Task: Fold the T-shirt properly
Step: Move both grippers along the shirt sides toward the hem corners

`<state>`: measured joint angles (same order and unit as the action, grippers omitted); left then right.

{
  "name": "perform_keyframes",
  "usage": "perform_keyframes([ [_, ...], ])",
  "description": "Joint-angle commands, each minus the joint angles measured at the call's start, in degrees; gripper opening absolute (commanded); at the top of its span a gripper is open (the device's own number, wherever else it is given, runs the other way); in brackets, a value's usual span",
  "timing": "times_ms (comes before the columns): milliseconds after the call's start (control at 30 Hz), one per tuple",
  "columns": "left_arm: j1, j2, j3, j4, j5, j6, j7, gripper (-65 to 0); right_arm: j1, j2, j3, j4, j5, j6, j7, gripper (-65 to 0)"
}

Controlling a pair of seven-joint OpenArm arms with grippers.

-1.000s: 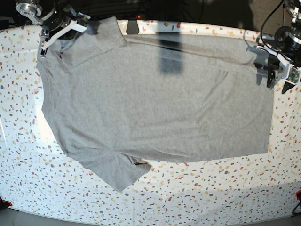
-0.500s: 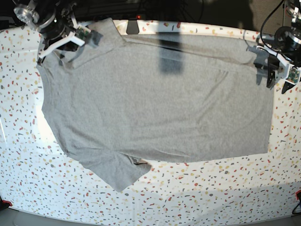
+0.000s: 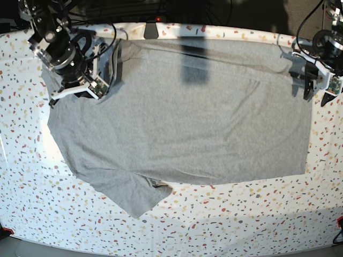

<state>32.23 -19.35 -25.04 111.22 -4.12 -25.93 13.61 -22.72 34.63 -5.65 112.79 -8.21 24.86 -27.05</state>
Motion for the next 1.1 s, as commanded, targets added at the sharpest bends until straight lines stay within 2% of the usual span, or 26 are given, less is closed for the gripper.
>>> perform_keyframes([
  [0,0.13,-0.85,-0.42,0.96,-0.44,0.37,-1.7,-37.3,1.16,-0.42,0.31,-0.22,-0.07,-0.44,0.7,-65.0],
  [233,0.13,-0.83,-0.42,0.96,-0.44,0.37,-1.7,-37.3,8.24,-9.03,0.33,-6.51,-0.11,-0.63,-0.92,-65.0],
  [367,0.15,-0.83,-0.42,0.96,-0.44,0.37,-1.66,-37.3,12.26,-13.25,0.33,-7.89,-0.42,-0.61,-5.75,-65.0],
  [433,0.13,-0.83,-0.42,0.96,-0.44,0.37,-1.66,-37.3,13.66,-14.36,0.33,-7.89,-0.59,-0.61,-7.08,-65.0],
  [467,0.15,-0.83,-0.42,0.96,-0.44,0.37,-1.66,-37.3,14.25,-14.6,0.33,-7.89,-0.52,-0.59,-7.37,-65.0],
  [600,0.13,-0.85,-0.44,0.96,-0.42,0.37,-1.68,-37.3,15.63,-14.78,0.35,-7.74,-0.31,-0.44,-9.46,-43.1],
  [667,0.07,-1.01,-0.44,0.96,-0.44,0.39,-1.73,-37.3,15.72,-14.78,0.37,-7.54,-0.31,-0.39,-10.82,-37.5],
  [833,-0.17,-3.56,-0.44,0.96,-0.48,0.52,-1.79,-37.3,15.76,-14.62,0.44,-6.6,-0.31,-0.44,-12.17,-36.9],
  [933,-1.22,-5.16,-0.44,0.96,-0.52,2.75,-1.73,-37.3,16.39,-14.64,1.14,-6.51,-0.07,-0.9,-11.98,-36.9],
  [1067,-4.22,-6.34,-0.42,0.83,-5.16,2.99,-1.4,-37.3,17.4,-14.64,3.82,-6.51,5.14,-1.2,-11.96,-36.9],
])
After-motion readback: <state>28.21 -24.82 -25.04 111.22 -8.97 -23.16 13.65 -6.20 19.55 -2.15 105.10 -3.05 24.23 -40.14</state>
